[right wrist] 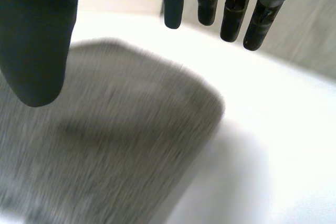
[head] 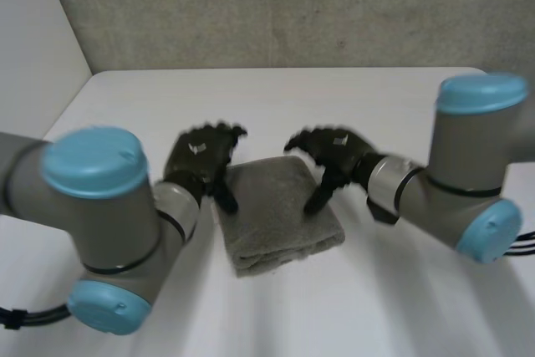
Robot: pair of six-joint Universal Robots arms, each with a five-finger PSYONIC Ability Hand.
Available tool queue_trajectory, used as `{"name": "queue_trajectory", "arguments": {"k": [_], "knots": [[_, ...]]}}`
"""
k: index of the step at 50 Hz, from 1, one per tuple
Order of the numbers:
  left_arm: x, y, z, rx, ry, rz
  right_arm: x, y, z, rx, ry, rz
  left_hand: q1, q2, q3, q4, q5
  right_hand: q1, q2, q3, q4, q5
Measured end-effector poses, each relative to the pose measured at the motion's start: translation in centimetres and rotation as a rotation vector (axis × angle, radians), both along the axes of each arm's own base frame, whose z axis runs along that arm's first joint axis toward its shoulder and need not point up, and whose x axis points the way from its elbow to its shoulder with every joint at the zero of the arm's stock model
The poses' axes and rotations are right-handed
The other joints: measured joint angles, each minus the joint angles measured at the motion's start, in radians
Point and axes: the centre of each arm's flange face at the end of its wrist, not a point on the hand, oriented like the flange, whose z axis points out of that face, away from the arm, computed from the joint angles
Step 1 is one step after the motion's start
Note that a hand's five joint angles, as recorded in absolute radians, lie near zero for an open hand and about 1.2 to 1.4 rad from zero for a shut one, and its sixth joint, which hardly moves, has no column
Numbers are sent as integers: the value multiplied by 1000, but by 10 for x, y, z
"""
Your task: Fold the towel.
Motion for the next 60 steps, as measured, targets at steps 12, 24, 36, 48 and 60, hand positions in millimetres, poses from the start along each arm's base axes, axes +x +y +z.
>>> {"name": "queue_trajectory", "arguments": {"k": [12,24,36,48,60], "knots": [[28,8,102,-219,82,44,-31,12,107,-242,-206,-223,-37,-37,-39,-38,-23,0,0,0,0,-2],[75,13,166,-289,91,161,-67,38,164,-460,-218,-460,-51,-53,-54,-53,-25,0,0,0,0,-2],[76,14,173,-260,74,135,-69,32,166,-497,-140,-496,-53,-55,-58,-56,-25,0,0,0,0,-2],[73,12,166,-243,66,101,-70,30,161,-489,-130,-486,-53,-56,-58,-56,-25,0,0,0,0,-2],[73,11,166,-253,69,106,-67,28,154,-489,-90,-475,-53,-56,-58,-56,-25,0,0,0,0,-2]]}}
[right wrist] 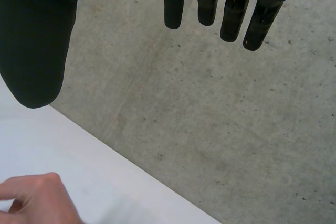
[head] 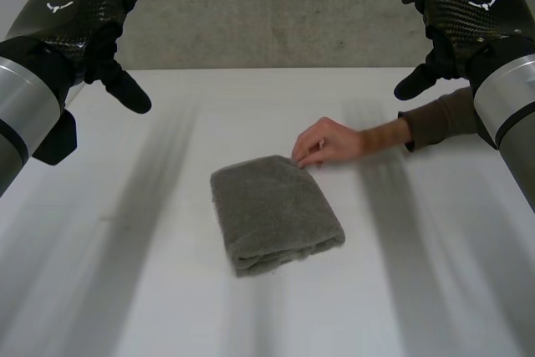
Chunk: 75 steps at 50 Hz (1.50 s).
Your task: Fold the towel.
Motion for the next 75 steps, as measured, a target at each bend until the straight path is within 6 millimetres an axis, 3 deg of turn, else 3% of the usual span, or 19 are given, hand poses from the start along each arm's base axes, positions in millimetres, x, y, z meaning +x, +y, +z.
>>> {"name": "queue_trajectory", "arguments": {"k": [75], "knots": [[-3,-2,-7,-8,5,-8,0,2,4,-15,0,10,0,0,0,0,0,0,0,0,0,0]]}}
